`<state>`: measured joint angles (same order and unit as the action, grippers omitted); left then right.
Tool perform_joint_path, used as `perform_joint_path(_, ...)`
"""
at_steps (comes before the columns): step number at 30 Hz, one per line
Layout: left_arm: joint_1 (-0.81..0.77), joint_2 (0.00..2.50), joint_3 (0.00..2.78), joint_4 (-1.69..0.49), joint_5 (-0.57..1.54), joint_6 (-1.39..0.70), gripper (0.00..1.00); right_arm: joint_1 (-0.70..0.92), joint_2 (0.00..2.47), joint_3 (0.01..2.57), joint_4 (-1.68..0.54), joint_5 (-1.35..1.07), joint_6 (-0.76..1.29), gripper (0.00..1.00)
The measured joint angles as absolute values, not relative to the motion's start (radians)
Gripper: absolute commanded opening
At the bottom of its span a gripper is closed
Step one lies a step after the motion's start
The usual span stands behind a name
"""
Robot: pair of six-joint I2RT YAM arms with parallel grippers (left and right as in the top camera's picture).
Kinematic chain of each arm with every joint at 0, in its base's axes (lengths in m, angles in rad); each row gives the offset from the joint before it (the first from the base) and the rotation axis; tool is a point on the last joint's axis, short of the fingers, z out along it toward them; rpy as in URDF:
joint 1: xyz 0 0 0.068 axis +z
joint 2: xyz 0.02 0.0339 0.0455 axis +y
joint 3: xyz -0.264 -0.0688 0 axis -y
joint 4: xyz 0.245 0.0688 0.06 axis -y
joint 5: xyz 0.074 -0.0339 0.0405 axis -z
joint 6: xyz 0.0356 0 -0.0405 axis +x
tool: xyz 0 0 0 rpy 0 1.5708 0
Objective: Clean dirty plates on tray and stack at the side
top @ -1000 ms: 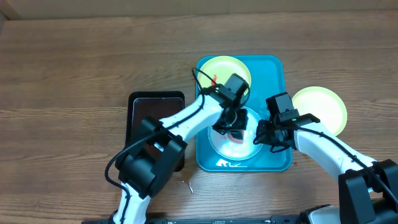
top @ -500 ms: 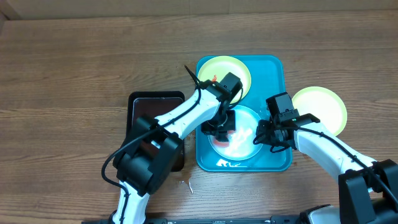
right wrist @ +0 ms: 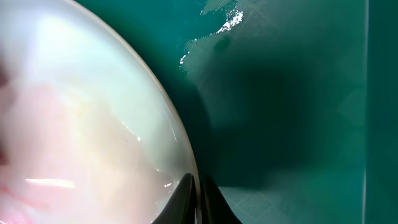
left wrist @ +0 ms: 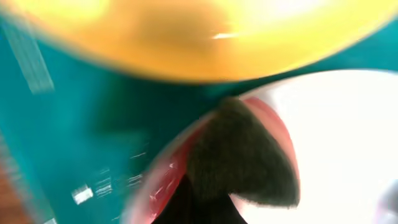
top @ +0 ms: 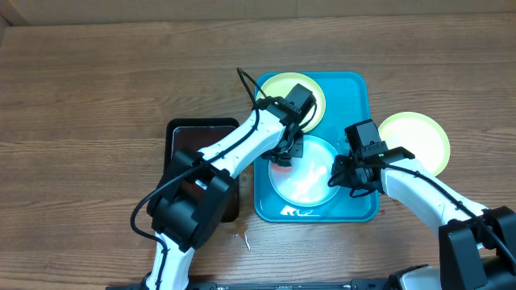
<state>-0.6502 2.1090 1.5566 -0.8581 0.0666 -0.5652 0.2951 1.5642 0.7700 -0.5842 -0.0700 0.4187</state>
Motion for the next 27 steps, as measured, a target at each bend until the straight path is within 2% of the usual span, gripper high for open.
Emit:
perform_joint_path(5,-0.662,2.136,1.551,-0.762,0.265,-0.546,0.04,0.295,1.564,0.77,-0.584,-0.07,0.419,0.04)
perform_joint_path(14,-0.702,2.162,1.549,-0.784,0.454,-0.546,0.04,0.295,1.564,0.77,-0.587,-0.069,0.419,0.04)
perform_joint_path(20,-0.698,2.162,1.549,-0.908,0.428,-0.552,0.04,0.295,1.564,0.77,-0.587,-0.069,0.419,0.04)
perform_joint_path(27,-0.68,2.162,1.552,-0.957,0.363,-0.605,0.04,0.295,1.564,0.77,-0.586,-0.074,0.419,0.04)
